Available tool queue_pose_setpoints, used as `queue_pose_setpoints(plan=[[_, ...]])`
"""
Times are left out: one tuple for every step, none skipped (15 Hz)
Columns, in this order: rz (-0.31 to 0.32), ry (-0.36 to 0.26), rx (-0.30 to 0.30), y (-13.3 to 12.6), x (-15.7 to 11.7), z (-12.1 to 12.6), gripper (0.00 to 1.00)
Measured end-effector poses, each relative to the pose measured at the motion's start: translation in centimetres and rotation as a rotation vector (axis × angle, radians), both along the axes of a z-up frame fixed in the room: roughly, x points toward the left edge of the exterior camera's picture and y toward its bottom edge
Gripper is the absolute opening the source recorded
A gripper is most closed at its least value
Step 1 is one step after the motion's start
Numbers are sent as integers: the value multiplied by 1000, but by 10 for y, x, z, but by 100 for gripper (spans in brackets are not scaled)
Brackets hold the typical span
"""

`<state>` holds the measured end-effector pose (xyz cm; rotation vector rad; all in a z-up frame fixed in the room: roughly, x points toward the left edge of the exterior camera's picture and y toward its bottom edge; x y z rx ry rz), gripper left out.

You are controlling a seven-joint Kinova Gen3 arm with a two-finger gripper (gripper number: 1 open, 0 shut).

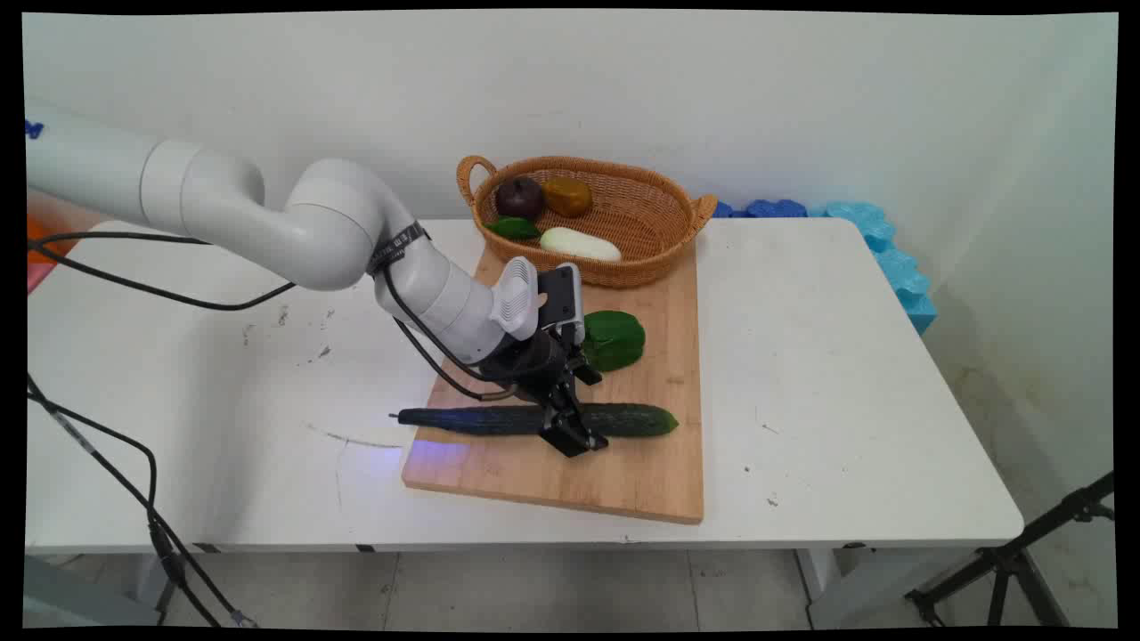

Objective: Pick up the potato from the vegetable basket

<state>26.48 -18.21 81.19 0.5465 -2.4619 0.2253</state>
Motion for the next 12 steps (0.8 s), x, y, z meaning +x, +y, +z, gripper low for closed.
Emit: queue_pose_setpoints(plan=[[-5,-2,-4,-1,0,0,100],[-8,-2,-6,-3,0,1,100],[-9,-2,-7,-4,1,4,100],[-9,-1,-10,-7,2,8,100],[-9,0,-11,-9,3,12,100],[-8,1,-13,-10,4,16,100],[-6,3,-15,-13,6,22,100],[-3,4,-18,-16,8,29,100],[0,5,-23,-20,11,36,100],[1,5,-28,-24,13,43,100],[3,4,-31,-26,15,48,100],[5,3,-37,-31,18,54,100]])
